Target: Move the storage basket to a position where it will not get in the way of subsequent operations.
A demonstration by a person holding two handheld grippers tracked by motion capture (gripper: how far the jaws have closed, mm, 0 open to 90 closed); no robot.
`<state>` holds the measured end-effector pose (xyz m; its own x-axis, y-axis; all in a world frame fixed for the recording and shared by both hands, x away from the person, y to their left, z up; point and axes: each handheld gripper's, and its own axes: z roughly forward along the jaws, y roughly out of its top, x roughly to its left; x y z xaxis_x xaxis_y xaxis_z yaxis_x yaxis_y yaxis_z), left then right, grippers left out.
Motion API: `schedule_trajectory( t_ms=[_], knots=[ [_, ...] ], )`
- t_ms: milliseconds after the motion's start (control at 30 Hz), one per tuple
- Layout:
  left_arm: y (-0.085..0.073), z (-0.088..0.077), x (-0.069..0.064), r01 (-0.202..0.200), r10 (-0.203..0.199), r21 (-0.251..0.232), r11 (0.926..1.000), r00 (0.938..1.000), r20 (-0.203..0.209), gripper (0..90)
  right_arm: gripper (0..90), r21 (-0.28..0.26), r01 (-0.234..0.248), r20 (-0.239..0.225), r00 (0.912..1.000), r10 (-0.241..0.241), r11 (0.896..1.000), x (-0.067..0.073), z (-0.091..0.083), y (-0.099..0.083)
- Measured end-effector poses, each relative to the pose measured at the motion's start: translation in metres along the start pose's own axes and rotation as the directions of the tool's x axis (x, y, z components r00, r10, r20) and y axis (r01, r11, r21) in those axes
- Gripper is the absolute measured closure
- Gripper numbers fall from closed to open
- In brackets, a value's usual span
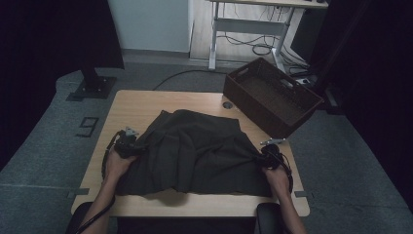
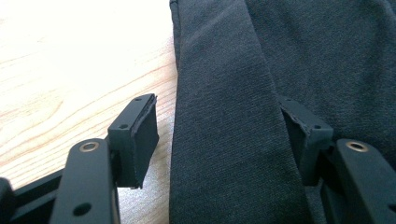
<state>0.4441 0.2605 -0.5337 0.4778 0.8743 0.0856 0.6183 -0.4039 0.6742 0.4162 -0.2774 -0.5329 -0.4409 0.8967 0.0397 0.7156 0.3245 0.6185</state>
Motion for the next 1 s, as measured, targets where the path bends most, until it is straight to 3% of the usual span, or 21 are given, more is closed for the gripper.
schedule_trajectory(
  t_ms=[67, 167, 300, 367, 433, 533, 600, 667, 767, 900, 1000],
  knots=[
    [0.002, -0.008, -0.003, 0.007, -0.007, -0.038, 0.9993, 0.9999, 0.014, 38.3, 61.2, 0.013, -0.01, -0.023, 0.9997, 0.01, 1.0, 0.003, -0.002, 0.002],
    [0.008, -0.022, -0.007, 0.03, -0.026, -0.09, 0.9955, 0.9984, 0.051, 39.0, 56.0, -0.034, -0.021, -0.069, 0.9974, 0.018, 0.999, 0.015, -0.01, 0.004],
    [0.013, -0.032, -0.021, 0.018, -0.006, -0.113, 0.9934, 0.9943, 0.107, 39.0, 53.8, -0.085, 0.013, -0.13, 0.9912, -0.024, 0.996, 0.042, -0.017, 0.011],
    [0.012, -0.032, -0.028, 0.001, 0.01, -0.099, 0.9951, 0.9942, 0.107, 39.1, 56.3, -0.092, 0.035, -0.166, 0.9848, -0.05, 0.995, 0.057, -0.015, 0.013],
    [0.007, -0.028, -0.033, -0.022, 0.028, -0.075, 0.997, 0.9963, 0.082, 39.8, 60.7, -0.096, 0.064, -0.197, 0.9769, -0.082, 0.993, 0.073, -0.009, 0.013],
    [-0.003, -0.022, -0.031, -0.014, 0.016, -0.038, 0.9992, 0.9988, 0.046, 40.7, 64.0, -0.075, 0.11, -0.222, 0.9671, -0.124, 0.991, 0.091, 0.003, 0.01],
    [-0.01, -0.017, -0.028, -0.026, 0.026, -0.005, 0.9997, 0.9995, 0.017, 41.9, 67.2, -0.036, 0.141, -0.21, 0.9668, -0.145, 0.989, 0.099, 0.011, 0.007],
    [-0.015, -0.014, -0.026, -0.036, 0.036, 0.008, 0.9993, 0.9993, -0.002, 42.4, 77.3, -0.048, 0.16, -0.171, 0.9713, -0.166, 0.986, 0.102, 0.012, 0.004],
    [-0.015, -0.012, -0.02, -0.003, 0.003, 0.005, 1.0, 0.9999, -0.01, 42.1, 87.7, -0.025, 0.174, -0.149, 0.9731, -0.176, 0.984, 0.097, 0.009, 0.002],
    [-0.014, -0.01, -0.014, 0.006, -0.006, 0.003, 1.0, 0.9997, -0.022, 42.1, 89.3, 0.0, 0.177, -0.096, 0.9797, -0.176, 0.984, 0.087, 0.003, -0.001],
    [-0.013, -0.008, -0.008, 0.017, -0.017, 0.004, 0.9998, 0.9996, -0.023, 42.0, 89.5, 0.0, 0.15, -0.073, 0.9861, -0.149, 0.989, 0.074, -0.001, -0.006]
  ],
)
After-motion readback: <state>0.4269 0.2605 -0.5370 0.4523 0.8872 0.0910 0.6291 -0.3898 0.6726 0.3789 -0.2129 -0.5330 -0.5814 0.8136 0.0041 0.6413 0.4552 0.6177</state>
